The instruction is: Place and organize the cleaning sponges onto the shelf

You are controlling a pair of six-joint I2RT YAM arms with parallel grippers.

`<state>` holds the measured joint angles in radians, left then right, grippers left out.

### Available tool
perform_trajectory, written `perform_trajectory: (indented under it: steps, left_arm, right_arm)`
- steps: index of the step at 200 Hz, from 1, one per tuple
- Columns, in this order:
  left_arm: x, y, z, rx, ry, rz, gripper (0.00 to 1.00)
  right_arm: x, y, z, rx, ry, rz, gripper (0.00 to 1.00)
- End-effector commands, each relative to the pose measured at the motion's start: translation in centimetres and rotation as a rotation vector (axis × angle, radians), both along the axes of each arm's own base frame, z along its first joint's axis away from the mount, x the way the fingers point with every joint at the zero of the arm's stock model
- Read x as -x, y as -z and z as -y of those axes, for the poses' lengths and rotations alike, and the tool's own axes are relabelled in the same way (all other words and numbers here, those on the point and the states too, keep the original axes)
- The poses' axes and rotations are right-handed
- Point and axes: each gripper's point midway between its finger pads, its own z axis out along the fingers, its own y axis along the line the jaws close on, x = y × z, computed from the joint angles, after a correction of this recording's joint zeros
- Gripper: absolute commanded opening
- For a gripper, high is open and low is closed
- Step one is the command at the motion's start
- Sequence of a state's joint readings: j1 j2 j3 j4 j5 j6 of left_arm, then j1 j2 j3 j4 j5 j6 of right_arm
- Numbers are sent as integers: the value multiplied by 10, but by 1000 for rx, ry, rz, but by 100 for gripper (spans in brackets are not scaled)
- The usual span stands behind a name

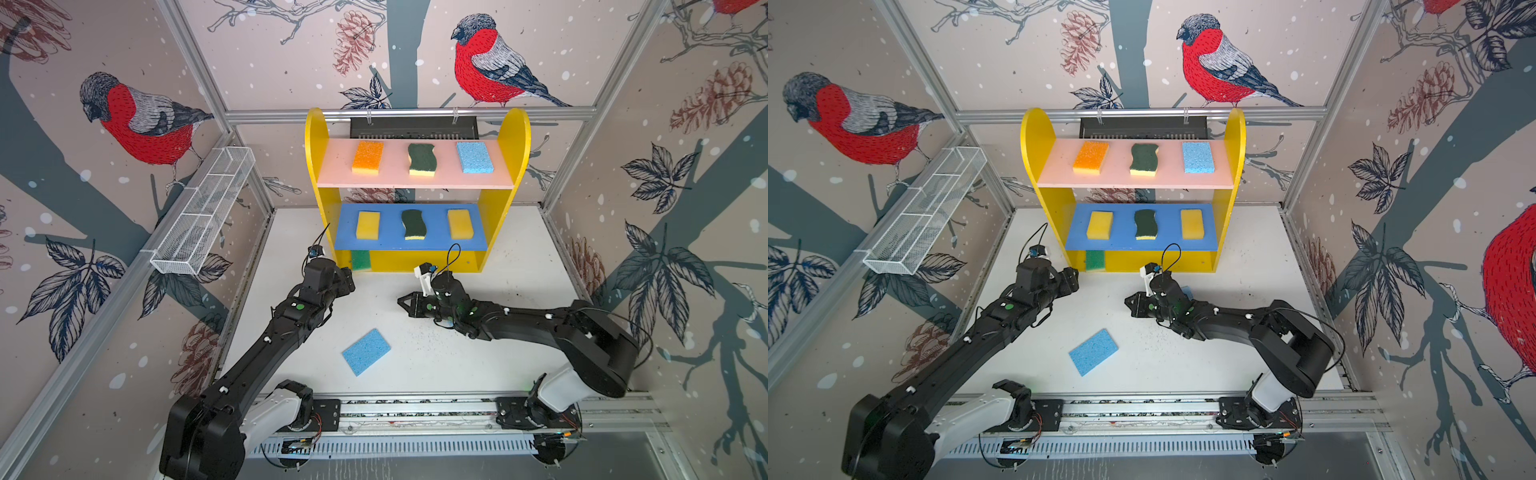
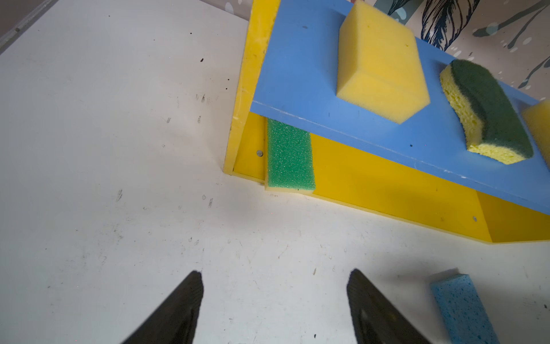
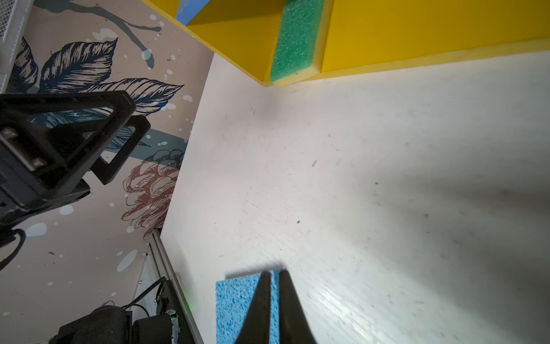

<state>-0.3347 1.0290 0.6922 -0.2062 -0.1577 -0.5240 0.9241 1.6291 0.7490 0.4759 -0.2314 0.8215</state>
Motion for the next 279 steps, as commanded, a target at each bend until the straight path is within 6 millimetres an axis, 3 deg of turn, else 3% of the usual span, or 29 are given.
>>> perform_trajectory:
  steps: [1, 33, 88, 116, 155, 279]
  left_arm:
    - [6, -1, 1, 54, 5, -11, 78]
    - [3, -9, 3, 103, 10, 0, 78]
    - [6, -16, 1, 156, 3, 19, 78]
    - [7, -16, 2, 166, -1, 20, 78]
    - [6, -21, 1, 169, -5, 29, 78]
    - [10, -25, -4, 162, -25, 44, 79]
  right_arm:
    - [-7, -30, -36, -168, -6, 14, 10]
    - [-12, -21, -68, -279, -8, -29, 8]
    - [-33, -5, -87, -395, 58, -75, 4]
    - [-47, 16, -97, -400, 93, -131, 4]
    - [-65, 39, -103, -387, 162, -165, 3]
    - [-97, 76, -111, -413, 317, -242, 3]
